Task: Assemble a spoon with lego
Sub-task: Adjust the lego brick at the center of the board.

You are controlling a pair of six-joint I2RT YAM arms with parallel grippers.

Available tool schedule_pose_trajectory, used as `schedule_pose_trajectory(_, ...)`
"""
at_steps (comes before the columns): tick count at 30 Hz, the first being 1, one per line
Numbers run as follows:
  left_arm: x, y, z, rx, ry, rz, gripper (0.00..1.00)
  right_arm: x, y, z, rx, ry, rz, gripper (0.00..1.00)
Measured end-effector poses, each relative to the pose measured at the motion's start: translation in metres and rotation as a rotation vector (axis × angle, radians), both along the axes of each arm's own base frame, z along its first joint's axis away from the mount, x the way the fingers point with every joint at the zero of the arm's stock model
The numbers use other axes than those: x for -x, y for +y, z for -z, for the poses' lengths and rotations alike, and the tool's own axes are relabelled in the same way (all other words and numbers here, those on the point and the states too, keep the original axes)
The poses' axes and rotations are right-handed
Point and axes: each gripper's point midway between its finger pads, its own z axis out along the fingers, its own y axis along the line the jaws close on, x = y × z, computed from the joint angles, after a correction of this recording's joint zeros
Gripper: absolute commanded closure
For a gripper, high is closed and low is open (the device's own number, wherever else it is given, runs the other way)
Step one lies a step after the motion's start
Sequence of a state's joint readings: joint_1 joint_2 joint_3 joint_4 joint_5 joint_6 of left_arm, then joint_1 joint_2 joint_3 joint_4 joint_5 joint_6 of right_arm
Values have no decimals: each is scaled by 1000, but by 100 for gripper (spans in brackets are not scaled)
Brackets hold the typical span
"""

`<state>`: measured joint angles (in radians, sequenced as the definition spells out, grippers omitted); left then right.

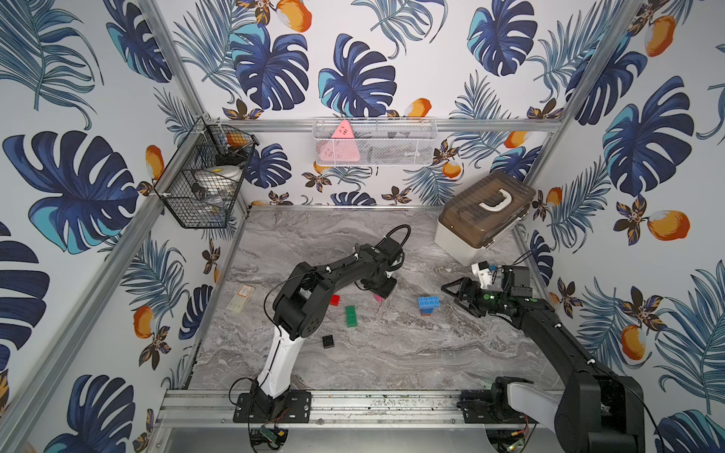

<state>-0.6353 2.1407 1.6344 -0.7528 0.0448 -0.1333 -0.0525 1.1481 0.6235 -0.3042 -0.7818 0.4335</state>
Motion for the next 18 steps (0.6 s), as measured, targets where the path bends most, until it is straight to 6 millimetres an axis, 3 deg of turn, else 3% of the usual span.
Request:
schedule_pose_trajectory(7, 17, 2, 7, 25, 55, 4, 84, 0, -1, 1, 5, 1, 4, 10)
schedule_pose_trajectory(13, 32, -19, 6, 291, 182, -64, 83, 0, -1, 0, 5, -1, 4, 11)
schedule_pose_trajectory(15, 34, -28, 6, 367, 209, -74, 74, 0, -1, 0, 5, -2, 4, 11)
schedule_pose_trajectory(17, 37, -37, 6, 417, 226, -80, 44, 1, -1, 1, 6, -1, 4, 11)
schedule_pose_trajectory(18, 37, -38, 7, 426, 218, -78, 40, 1, -1, 0, 6, -2, 4, 11)
